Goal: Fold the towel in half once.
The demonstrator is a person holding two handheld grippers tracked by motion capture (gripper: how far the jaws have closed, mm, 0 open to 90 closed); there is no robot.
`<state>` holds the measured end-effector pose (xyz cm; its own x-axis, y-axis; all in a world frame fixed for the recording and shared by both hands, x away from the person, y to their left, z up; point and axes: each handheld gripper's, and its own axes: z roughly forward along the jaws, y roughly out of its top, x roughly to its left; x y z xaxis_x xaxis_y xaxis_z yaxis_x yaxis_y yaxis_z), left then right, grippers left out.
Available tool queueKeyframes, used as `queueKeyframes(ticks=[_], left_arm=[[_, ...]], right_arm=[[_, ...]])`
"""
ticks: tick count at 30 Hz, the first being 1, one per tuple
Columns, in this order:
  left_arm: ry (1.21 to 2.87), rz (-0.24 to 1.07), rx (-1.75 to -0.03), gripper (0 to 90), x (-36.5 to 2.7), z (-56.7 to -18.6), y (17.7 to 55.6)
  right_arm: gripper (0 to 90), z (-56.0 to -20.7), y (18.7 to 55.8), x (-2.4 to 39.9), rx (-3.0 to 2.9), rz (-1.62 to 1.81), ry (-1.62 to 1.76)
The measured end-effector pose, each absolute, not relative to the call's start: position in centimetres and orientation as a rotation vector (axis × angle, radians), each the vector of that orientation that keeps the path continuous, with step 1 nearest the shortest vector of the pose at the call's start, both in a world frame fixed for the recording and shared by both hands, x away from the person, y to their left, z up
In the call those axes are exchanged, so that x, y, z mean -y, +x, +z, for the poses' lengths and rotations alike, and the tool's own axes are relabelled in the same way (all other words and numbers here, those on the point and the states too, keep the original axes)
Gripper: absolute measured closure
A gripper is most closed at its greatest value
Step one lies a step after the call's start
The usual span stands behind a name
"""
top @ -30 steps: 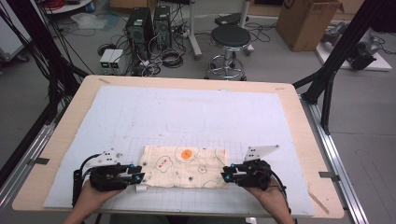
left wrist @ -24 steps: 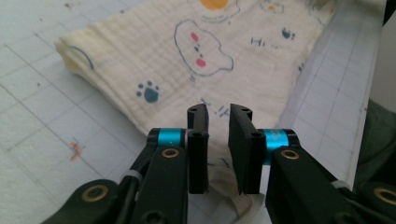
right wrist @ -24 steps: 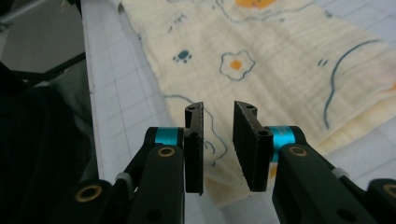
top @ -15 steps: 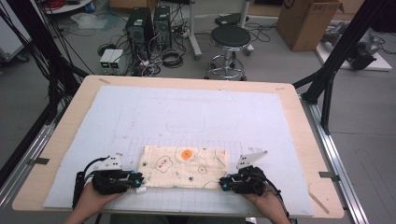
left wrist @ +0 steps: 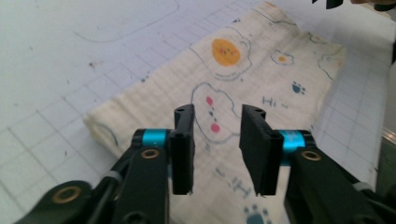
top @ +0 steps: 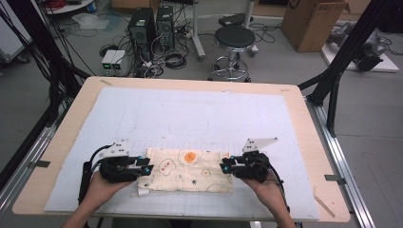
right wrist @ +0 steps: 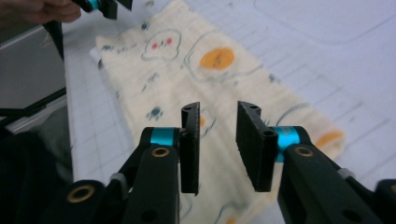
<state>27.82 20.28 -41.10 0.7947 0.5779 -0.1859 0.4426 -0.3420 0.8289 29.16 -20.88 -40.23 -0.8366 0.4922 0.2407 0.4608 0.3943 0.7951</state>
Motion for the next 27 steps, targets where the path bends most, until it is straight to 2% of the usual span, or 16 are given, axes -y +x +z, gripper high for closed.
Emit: queueKeyframes(ticks=[4, 6, 16, 27], left_arm=[[1.99, 0.198, -0.77, 79.9, -18.7, -41.3, 29.1], [1.99, 0.218, -0.776, 83.5, -18.0, -41.5, 29.7], [2.036, 0.26, -0.826, 86.1, -15.2, -42.3, 32.4], [2.11, 0.25, -0.885, 86.5, -15.2, -44.0, 33.8]], right_arm=[[84.2, -39.9, 30.8, 19.1, -2.57, 1.483, 0.86], [85.5, -40.0, 31.6, 18.1, -2.577, 1.483, 0.855], [88.5, -41.2, 34.5, 13.6, -2.634, 1.408, 0.819], [89.1, -43.4, 36.1, 12.6, -2.692, 1.274, 0.907]])
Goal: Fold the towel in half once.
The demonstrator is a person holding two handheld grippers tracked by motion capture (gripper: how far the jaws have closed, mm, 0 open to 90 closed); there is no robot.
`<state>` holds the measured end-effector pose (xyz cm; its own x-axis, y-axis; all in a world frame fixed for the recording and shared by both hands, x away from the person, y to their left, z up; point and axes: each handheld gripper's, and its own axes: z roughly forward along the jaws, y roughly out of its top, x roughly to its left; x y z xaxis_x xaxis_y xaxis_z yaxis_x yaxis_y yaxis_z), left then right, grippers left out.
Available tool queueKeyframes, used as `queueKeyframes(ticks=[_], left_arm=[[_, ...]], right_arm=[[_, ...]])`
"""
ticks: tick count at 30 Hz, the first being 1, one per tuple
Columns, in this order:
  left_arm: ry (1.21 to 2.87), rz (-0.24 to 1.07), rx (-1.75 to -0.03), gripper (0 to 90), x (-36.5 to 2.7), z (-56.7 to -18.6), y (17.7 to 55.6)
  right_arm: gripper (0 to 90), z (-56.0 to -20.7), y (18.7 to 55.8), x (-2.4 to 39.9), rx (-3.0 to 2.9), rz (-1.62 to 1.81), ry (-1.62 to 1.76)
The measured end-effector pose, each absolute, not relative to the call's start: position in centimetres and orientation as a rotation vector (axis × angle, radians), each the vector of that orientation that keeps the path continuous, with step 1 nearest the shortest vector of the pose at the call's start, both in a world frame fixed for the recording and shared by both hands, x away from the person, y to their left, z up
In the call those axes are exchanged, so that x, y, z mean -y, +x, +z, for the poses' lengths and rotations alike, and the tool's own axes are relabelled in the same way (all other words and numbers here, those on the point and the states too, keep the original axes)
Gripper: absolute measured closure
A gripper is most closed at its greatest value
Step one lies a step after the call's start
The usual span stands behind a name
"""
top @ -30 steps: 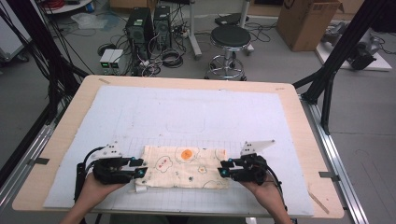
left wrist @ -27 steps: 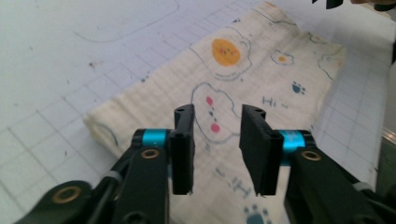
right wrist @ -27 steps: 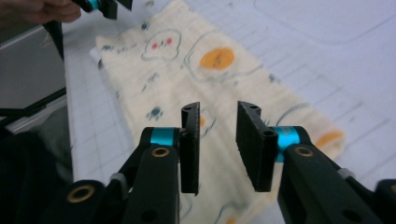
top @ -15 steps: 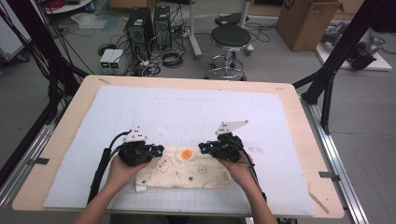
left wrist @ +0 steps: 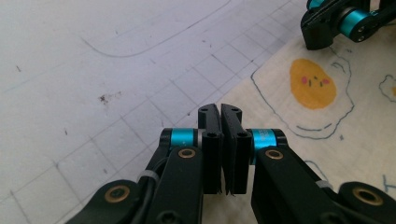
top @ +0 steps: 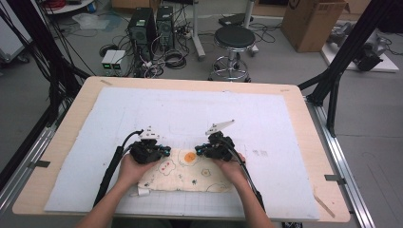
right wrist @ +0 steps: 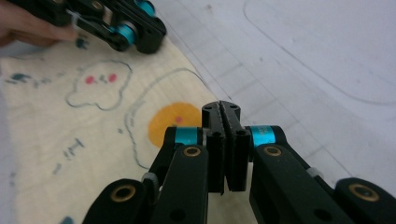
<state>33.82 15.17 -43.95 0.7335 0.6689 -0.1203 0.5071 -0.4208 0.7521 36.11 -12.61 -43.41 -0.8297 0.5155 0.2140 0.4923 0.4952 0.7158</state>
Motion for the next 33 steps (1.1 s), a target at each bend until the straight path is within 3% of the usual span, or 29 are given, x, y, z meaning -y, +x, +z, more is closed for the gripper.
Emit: queueKeyframes(ticks=[12, 33], left_arm=[[2.164, 0.321, -0.866, 81.7, -16.0, -43.7, 33.4], [2.117, 0.344, -0.933, 81.1, -19.5, -43.8, 32.9]], right_arm=[[89.1, -44.0, 36.0, 13.8, -2.711, 1.219, 0.949], [87.7, -43.9, 34.0, 20.6, -2.625, 1.212, 1.033]])
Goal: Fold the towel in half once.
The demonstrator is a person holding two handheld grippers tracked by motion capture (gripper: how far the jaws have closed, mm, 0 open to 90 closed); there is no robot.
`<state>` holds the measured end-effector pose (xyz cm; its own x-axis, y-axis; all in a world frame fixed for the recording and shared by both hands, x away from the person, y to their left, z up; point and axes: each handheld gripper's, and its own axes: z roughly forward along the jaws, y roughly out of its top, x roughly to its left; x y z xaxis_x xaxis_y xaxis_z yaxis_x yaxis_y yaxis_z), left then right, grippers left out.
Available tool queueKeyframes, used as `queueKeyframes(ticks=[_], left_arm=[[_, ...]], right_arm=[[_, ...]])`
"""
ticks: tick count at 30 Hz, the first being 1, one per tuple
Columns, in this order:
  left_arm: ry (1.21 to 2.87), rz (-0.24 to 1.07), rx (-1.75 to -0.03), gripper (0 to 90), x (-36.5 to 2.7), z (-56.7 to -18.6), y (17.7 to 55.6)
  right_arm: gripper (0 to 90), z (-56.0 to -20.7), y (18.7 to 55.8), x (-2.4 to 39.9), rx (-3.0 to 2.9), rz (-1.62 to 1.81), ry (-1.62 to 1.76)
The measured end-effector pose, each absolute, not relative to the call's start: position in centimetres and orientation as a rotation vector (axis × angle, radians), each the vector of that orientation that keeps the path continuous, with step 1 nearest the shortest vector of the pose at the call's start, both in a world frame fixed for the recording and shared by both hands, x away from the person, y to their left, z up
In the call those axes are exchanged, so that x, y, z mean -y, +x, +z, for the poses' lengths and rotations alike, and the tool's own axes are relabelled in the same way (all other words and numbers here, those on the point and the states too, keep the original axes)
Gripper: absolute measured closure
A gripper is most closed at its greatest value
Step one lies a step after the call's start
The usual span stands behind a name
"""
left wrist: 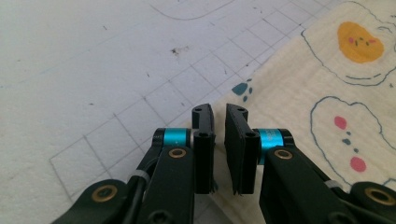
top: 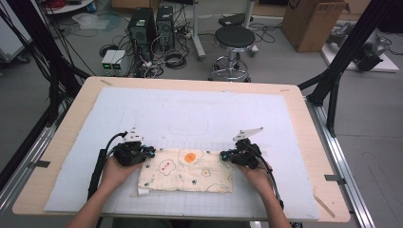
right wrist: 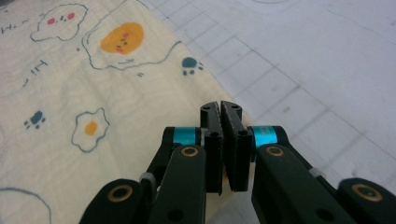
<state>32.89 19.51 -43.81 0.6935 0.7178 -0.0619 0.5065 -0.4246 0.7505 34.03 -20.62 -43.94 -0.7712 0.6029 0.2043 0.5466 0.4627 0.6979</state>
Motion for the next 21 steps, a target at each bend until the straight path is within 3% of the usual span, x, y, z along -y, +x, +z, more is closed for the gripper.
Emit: queueKeyframes(ticks=[9, 15, 21], left_arm=[[2.096, 0.344, -0.934, 76.7, -19.8, -44.0, 32.8], [2.072, 0.347, -0.904, 68.8, -19.9, -43.5, 32.0], [2.006, 0.333, -0.886, 67.0, -20.9, -43.3, 30.7]], right_arm=[[85.0, -44.1, 33.3, 22.5, -2.579, 1.256, 1.071], [73.0, -43.5, 32.6, 22.3, -2.54, 1.289, 1.009], [63.7, -42.6, 31.6, 22.2, -2.499, 1.357, 0.938]])
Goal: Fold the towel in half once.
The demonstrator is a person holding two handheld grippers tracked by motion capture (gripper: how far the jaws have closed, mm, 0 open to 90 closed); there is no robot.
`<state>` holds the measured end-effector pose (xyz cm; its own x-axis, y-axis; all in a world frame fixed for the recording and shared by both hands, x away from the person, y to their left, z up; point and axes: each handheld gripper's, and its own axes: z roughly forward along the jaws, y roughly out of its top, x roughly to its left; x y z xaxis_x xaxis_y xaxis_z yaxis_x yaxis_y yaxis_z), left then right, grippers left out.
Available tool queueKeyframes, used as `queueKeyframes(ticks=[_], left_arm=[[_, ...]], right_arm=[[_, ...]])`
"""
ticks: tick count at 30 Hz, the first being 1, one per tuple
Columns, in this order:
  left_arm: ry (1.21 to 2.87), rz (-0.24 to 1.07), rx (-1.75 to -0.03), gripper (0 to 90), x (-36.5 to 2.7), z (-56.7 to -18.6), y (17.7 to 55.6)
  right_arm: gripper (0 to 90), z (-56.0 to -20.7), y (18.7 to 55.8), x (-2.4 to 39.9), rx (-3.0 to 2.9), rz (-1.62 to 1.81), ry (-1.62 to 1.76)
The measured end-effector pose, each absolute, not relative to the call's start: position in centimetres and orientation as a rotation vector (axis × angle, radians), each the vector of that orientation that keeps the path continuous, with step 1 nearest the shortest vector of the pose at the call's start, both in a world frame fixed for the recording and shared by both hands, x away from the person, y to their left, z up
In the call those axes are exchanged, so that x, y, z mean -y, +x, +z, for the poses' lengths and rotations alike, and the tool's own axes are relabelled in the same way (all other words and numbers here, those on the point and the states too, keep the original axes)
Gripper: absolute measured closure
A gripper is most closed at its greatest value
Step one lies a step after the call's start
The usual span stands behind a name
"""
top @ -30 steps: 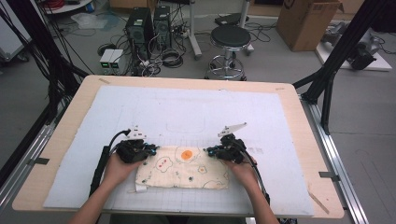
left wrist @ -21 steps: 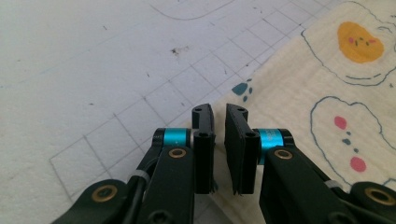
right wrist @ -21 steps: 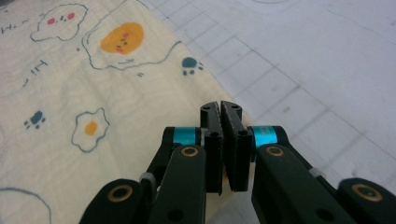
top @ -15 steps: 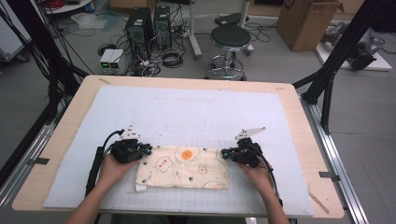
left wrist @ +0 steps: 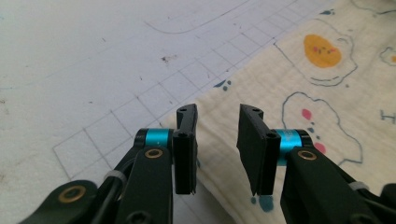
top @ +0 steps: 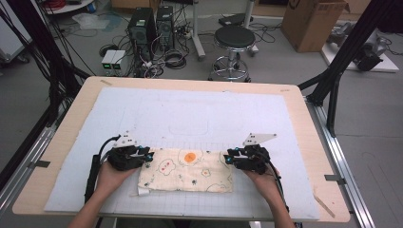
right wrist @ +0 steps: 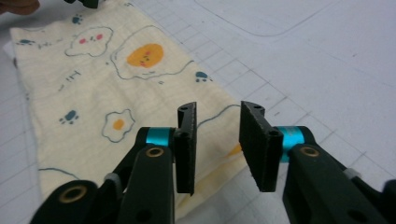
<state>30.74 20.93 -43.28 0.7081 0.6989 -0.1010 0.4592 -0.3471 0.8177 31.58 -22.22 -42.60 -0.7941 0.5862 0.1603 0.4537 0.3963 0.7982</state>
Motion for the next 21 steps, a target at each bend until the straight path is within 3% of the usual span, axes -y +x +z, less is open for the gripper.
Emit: queueKeyframes(ticks=[21], left_arm=[[1.926, 0.307, -0.845, 48.4, -23.6, -42.0, 27.5]], right_arm=[[36.7, -41.9, 29.3, 22.4, -2.457, 1.389, 0.931]])
